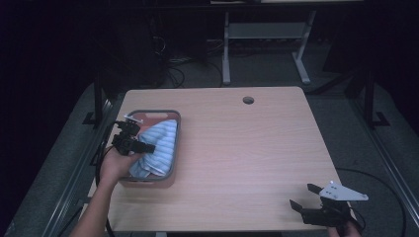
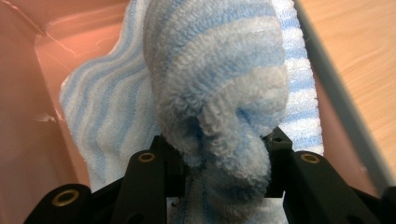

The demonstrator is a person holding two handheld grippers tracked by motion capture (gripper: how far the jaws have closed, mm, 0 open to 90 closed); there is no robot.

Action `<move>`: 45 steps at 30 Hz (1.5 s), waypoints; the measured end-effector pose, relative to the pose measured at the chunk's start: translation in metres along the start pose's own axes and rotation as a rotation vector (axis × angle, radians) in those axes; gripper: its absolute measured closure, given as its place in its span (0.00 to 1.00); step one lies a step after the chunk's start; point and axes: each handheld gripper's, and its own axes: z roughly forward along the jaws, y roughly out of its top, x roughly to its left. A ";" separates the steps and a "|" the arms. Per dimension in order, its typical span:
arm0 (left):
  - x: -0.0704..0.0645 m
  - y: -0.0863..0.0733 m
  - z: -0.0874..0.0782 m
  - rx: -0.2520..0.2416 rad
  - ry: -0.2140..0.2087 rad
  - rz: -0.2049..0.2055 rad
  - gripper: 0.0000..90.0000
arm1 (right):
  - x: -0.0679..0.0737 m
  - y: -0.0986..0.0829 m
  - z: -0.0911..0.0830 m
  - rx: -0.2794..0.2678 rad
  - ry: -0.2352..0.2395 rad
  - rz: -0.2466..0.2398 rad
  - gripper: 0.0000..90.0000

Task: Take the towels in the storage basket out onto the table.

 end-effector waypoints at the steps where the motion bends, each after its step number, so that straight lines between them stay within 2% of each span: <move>1: 0.001 0.000 -0.002 -0.009 -0.007 -0.010 0.69 | 0.000 0.000 0.000 -0.002 -0.001 0.001 0.15; 5: 0.003 -0.003 -0.009 -0.033 -0.038 -0.026 0.69 | -0.001 0.000 0.001 -0.002 -0.005 0.005 0.15; 10: 0.003 -0.003 -0.011 -0.051 -0.046 -0.031 0.69 | -0.001 0.000 0.001 0.001 -0.005 0.005 0.15; 15: 0.002 0.000 -0.021 -0.097 -0.101 -0.050 0.69 | -0.002 -0.001 0.000 -0.005 -0.010 0.007 0.15; 23: -0.005 0.006 -0.037 -0.128 -0.111 -0.034 0.69 | -0.002 0.000 0.000 -0.003 -0.014 0.010 0.15; 36: -0.013 0.015 -0.051 -0.146 -0.136 -0.033 0.69 | -0.003 0.001 -0.002 -0.011 -0.019 0.012 0.15; 45: -0.023 0.027 -0.065 -0.156 -0.145 -0.010 0.69 | -0.005 0.000 -0.003 -0.012 -0.024 0.024 0.15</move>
